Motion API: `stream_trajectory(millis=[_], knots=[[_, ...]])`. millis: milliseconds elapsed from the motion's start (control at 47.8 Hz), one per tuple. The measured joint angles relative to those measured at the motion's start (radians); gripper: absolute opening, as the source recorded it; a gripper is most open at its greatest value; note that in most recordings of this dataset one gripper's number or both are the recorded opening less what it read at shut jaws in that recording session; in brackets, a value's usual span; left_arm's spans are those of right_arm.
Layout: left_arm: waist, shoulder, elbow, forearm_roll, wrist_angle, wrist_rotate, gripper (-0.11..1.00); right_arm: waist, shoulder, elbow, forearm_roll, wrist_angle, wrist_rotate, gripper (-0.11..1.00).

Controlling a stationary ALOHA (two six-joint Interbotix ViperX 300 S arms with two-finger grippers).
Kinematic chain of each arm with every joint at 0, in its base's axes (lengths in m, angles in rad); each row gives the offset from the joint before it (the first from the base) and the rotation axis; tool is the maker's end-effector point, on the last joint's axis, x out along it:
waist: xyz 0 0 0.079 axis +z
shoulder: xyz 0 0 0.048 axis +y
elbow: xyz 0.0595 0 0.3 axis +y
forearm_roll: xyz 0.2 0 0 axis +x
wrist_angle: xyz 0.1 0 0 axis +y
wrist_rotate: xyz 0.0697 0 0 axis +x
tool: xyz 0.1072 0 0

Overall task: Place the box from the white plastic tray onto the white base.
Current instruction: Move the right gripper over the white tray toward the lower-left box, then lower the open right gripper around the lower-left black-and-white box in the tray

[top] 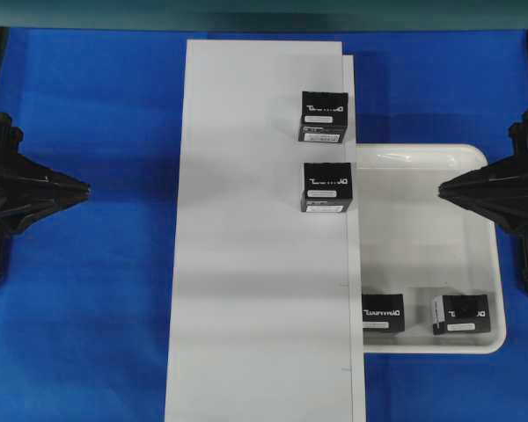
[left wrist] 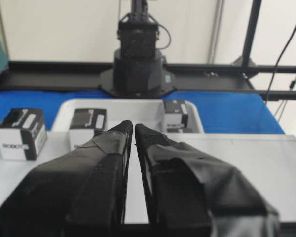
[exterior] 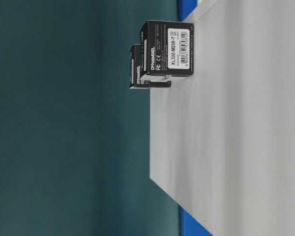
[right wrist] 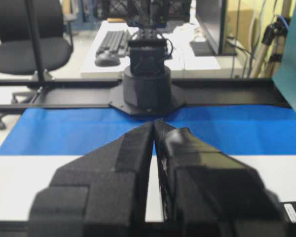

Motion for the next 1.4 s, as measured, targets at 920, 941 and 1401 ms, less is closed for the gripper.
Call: stream_trajectory(millis=[920, 941, 1401], knots=[[-0.009, -0.031, -0.112, 0.012, 0.264, -0.006, -0.06, 0.118, 0.407, -0.48, 0.11, 1.169, 0.193, 0.0], [-0.009, -0.029, -0.112, 0.011, 0.264, -0.005, -0.06, 0.123, 0.422, -0.489, 0.112, 1.18, 0.193, 0.0], [-0.009, -0.031, -0.112, 0.012, 0.265, -0.005, -0.06, 0.212, 0.684, -0.568, 0.103, 1.285, 0.189, 0.0]])
